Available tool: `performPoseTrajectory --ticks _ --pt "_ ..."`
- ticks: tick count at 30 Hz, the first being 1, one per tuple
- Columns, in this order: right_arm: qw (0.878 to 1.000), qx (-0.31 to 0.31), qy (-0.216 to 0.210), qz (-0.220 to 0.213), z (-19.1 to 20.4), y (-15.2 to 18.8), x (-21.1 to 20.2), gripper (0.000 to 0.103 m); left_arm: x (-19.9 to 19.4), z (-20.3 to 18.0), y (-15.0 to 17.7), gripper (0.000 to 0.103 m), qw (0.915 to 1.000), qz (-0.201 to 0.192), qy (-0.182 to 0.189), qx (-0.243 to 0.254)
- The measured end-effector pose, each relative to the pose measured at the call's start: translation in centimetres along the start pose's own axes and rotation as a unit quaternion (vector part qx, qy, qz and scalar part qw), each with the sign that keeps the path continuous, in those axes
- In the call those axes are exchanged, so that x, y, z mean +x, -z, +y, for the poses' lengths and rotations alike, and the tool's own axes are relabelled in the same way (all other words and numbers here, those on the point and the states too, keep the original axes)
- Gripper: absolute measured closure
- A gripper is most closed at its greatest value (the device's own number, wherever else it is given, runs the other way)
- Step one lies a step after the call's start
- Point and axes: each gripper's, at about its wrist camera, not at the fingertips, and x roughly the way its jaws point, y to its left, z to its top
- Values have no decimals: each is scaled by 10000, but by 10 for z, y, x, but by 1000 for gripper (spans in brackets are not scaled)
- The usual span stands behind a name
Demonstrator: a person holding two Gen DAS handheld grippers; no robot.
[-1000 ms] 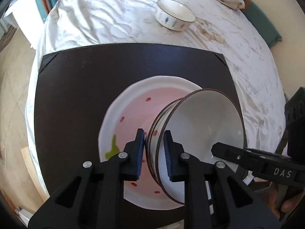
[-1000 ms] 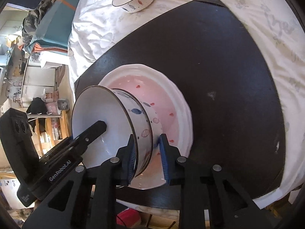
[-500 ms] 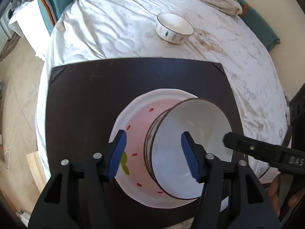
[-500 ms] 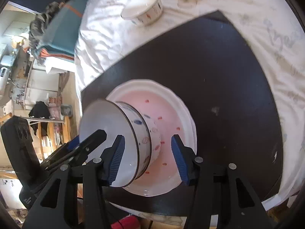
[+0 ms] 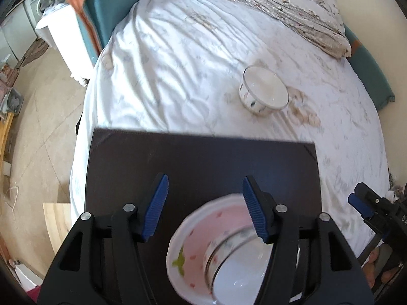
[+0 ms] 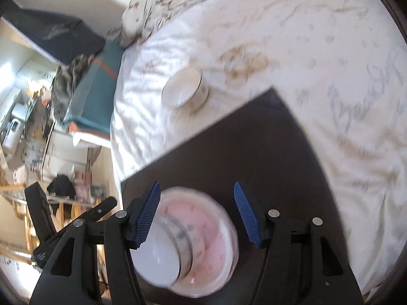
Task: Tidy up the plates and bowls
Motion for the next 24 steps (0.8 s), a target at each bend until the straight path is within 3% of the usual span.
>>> performPoseTrajectory --ticks 5,11,14,24 --pt "9998 200 -18 7 -17 -40 9 40 14 -18 -39 46 9999 -54 36 155" --pt "9982 583 53 -92 -38 -84 39 40 56 -33 -70 46 9995 186 61 243" --pt "9971 742 -25 -191 -45 -96 57 40 76 -43 -85 46 9993 262 76 264" --pt "9936 1116 -137 99 -56 -129 124 40 127 -75 -129 46 9989 300 163 319"
